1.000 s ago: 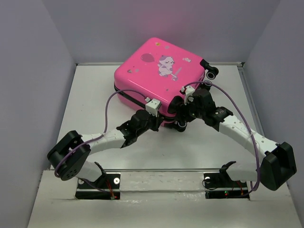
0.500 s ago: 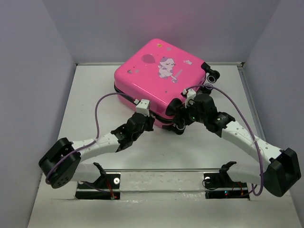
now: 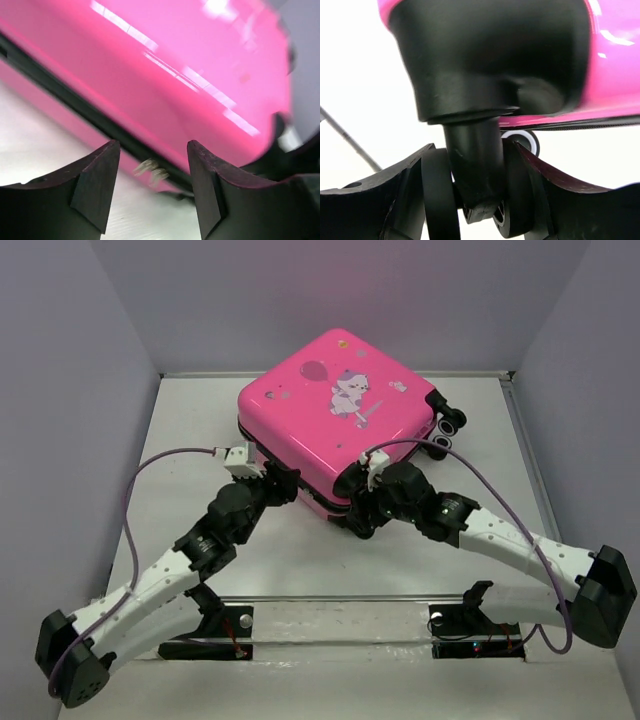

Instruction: Pack the luggage

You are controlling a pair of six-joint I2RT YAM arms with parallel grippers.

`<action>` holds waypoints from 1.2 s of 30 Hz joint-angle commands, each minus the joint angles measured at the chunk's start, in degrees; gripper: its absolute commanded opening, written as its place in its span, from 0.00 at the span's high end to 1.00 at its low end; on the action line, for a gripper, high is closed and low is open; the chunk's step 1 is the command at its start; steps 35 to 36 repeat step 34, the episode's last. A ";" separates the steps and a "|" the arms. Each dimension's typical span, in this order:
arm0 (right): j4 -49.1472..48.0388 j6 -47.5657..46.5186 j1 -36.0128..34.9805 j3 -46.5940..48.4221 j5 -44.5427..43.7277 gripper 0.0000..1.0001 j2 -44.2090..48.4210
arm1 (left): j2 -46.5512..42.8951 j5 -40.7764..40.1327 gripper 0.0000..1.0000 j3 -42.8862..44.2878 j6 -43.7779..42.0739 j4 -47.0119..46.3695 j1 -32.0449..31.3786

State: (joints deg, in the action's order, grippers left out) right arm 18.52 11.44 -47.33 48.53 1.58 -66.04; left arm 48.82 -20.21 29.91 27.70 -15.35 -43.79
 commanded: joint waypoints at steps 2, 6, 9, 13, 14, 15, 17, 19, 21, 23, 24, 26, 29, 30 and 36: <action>-1.19 5.86 -11.79 5.24 -0.97 0.93 -2.94 | -14.16 -1.24 0.11 7.08 2.35 9.87 -0.24; -2.09 6.22 -19.35 10.60 -5.53 0.93 -10.32 | -18.13 -0.80 0.01 13.14 1.57 17.70 -0.24; -0.86 7.45 -20.78 14.83 -10.98 0.51 -13.32 | -20.50 -0.80 0.01 16.66 0.95 22.64 -0.24; 0.02 7.98 -21.40 16.15 -15.46 0.00 -8.94 | -24.02 -3.08 0.01 19.48 -0.28 27.56 -0.24; 0.37 7.63 -21.40 16.24 -16.52 0.00 -7.36 | -24.82 -5.35 0.01 20.35 -0.28 29.31 -0.33; 0.55 7.37 -21.40 16.33 -16.70 0.00 -3.87 | -26.65 -6.85 0.01 20.80 -0.54 29.85 -0.24; 0.81 6.05 -21.40 16.33 -16.70 0.00 0.10 | -28.42 -7.56 0.01 21.59 -2.56 30.38 -0.24; 0.81 4.91 -21.40 15.81 -16.44 0.00 6.17 | -31.23 -8.44 0.01 22.20 -3.27 30.65 -0.33; 0.29 3.33 -21.40 15.10 -18.01 0.00 10.21 | -33.00 -8.80 0.01 22.38 -4.41 30.56 -0.33; -0.24 2.80 -21.40 13.18 -23.01 0.00 16.71 | -36.41 -9.23 0.01 22.56 -5.55 30.21 -0.33; -0.68 2.80 -21.40 12.47 -25.73 0.00 21.35 | -37.03 -9.67 0.01 22.56 -5.99 30.12 -0.33; -3.74 2.88 -21.40 10.63 -27.68 0.00 26.55 | -38.18 -9.94 0.01 22.82 -7.31 29.77 -0.33; -7.96 3.15 -21.40 5.36 -31.18 0.00 33.67 | -39.06 -9.85 0.01 22.74 -8.89 29.24 -0.33; -10.50 3.76 -21.40 3.95 -32.25 0.00 37.44 | -38.97 -9.76 0.01 22.39 -9.24 28.98 -0.33; -12.55 4.47 -21.40 -0.19 -36.55 0.00 40.29 | -35.56 -9.50 0.01 21.68 -7.85 29.85 -0.33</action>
